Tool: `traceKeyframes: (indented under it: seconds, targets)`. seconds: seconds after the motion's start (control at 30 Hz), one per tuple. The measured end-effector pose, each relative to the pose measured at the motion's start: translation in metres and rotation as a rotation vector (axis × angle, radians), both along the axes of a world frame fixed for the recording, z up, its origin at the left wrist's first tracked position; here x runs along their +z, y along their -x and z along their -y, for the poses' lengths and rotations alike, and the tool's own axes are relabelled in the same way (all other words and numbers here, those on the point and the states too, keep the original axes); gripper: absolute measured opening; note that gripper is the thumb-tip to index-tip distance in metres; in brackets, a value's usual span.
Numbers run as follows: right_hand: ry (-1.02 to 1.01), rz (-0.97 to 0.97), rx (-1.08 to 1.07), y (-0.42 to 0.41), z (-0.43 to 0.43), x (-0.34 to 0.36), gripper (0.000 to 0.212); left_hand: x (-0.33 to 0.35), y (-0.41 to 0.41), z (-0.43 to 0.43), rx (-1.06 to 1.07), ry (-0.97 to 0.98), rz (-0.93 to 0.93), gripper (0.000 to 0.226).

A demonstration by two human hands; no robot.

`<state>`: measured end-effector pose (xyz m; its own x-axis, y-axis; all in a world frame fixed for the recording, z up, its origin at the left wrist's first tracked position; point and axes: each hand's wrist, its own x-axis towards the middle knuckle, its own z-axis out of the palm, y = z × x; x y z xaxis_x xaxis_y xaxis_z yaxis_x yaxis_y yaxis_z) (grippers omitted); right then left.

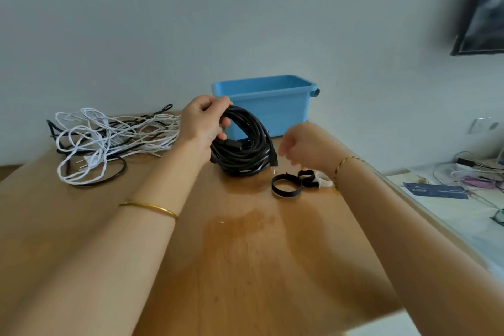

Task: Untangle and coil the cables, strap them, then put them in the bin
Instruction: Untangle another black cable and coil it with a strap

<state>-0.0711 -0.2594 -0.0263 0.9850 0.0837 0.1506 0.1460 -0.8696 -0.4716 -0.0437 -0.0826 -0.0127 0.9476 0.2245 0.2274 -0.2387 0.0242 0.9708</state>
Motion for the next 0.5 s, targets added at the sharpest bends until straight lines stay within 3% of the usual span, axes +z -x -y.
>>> traceKeyframes:
  seconds: [0.17, 0.23, 0.27, 0.37, 0.5]
  targets:
    - [0.258, -0.06, 0.025, -0.007, -0.003, -0.022, 0.019, -0.002, 0.004, 0.003, 0.002, -0.002, 0.002, 0.014]
    - [0.332, -0.039, 0.023, -0.008, -0.007, -0.028, 0.005, -0.002, 0.004, 0.0, 0.002, 0.007, 0.007, 0.016]
    - [0.351, -0.022, 0.006, -0.009, -0.009, -0.03, 0.015, -0.003, 0.004, -0.001, 0.005, 0.012, 0.01, 0.016]
    - [0.344, 0.012, 0.039, -0.011, -0.012, -0.035, 0.038, -0.003, 0.005, -0.006, 0.027, 0.013, 0.016, 0.015]
    - [0.111, 0.037, 0.127, -0.005, -0.011, -0.022, 0.036, -0.003, 0.005, -0.017, 0.1, -0.038, 0.044, 0.017]
